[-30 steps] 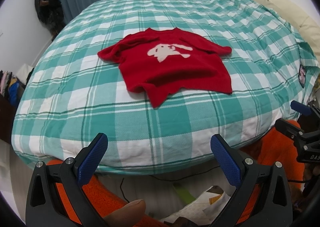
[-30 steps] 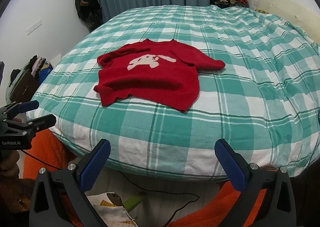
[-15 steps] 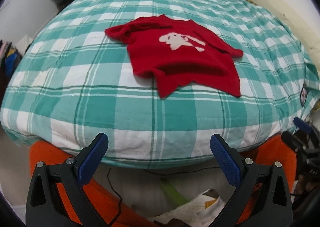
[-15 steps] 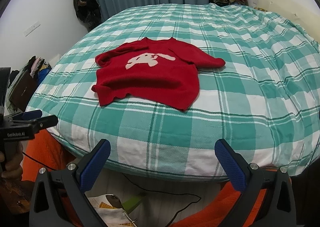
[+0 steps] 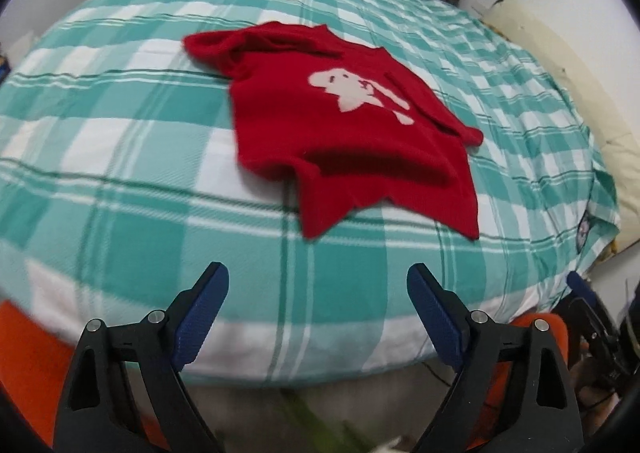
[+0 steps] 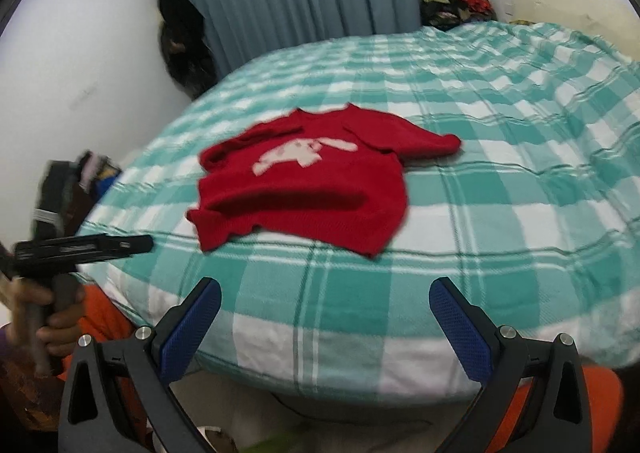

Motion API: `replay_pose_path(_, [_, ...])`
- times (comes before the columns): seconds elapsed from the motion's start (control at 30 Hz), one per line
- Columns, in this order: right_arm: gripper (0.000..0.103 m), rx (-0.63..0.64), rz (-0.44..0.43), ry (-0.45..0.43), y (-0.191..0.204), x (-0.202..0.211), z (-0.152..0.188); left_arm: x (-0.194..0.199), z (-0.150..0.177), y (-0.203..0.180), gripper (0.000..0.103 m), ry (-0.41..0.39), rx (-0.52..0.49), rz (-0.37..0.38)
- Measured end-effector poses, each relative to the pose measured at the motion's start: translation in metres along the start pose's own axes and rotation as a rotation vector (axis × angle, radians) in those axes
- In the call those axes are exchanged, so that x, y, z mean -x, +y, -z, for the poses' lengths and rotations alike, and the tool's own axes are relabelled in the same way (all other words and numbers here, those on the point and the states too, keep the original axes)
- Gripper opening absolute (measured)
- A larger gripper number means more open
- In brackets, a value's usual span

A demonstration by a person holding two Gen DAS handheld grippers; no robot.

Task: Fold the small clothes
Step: 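Grasp the red sweater hem with the left gripper while the right gripper grasps the hem beside it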

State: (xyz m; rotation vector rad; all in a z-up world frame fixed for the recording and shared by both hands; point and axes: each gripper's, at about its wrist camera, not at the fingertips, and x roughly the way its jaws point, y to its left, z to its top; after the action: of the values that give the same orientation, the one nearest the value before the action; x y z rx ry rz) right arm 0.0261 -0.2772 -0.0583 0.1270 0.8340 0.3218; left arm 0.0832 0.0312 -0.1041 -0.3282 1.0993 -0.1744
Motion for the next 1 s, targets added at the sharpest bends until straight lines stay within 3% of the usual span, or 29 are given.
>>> replay_pose_path(0.07, [0.102, -0.030, -0.067, -0.008, -0.021, -0.022, -0.001, -0.021, -0.006, 0.002, 0.086, 0.011, 0.000, 0.014])
replay_pose_path(0.2, [0.082, -0.223, -0.181, 0.099, -0.073, -0.090, -0.007, -0.063, -0.019, 0.004, 0.068, 0.055, -0.002, -0.003])
replay_pose_path(0.27, [0.082, -0.301, -0.255, 0.134, -0.092, -0.118, -0.010, -0.073, -0.024, 0.005, 0.062, 0.059, 0.005, 0.002])
replay_pose_path(0.43, [0.082, -0.412, -0.330, 0.183, -0.111, -0.163, -0.013, -0.082, -0.034, 0.009, 0.061, 0.049, 0.024, 0.040])
replay_pose_path(0.47, [0.082, -0.421, -0.342, 0.181, -0.112, -0.167, -0.013, -0.084, -0.035, 0.010, 0.056, 0.048, 0.027, 0.041])
replay_pose_path(0.5, [0.076, -0.428, -0.357, 0.178, -0.111, -0.171, -0.015, -0.086, -0.037, 0.011, 0.050, 0.051, 0.032, 0.040])
replay_pose_path(0.53, [0.071, -0.430, -0.371, 0.179, -0.111, -0.176, -0.016, -0.088, -0.038, 0.012, 0.026, 0.058, 0.041, 0.040])
replay_pose_path(0.57, [0.056, -0.426, -0.389, 0.187, -0.108, -0.180, -0.018, -0.092, -0.040, 0.014, 0.005, 0.077, 0.055, 0.048])
replay_pose_path(0.6, [0.026, -0.412, -0.413, 0.209, -0.103, -0.185, -0.020, -0.095, -0.041, 0.016, 0.003, 0.099, 0.072, 0.059])
replay_pose_path(0.63, [0.012, -0.391, -0.410, 0.231, -0.100, -0.186, -0.021, -0.092, -0.041, 0.017, 0.002, 0.099, 0.081, 0.056])
replay_pose_path(0.73, [0.010, -0.322, -0.357, 0.239, -0.089, -0.174, -0.027, -0.069, -0.040, 0.020, 0.002, 0.095, 0.050, 0.062])
replay_pose_path(0.87, [0.010, -0.248, -0.366, 0.212, -0.076, -0.130, -0.036, -0.027, -0.030, 0.025, 0.002, 0.107, -0.014, 0.090])
replay_pose_path(1.0, [0.010, -0.188, -0.398, 0.245, -0.056, -0.093, -0.026, 0.003, -0.007, 0.034, 0.002, 0.147, -0.078, 0.084])
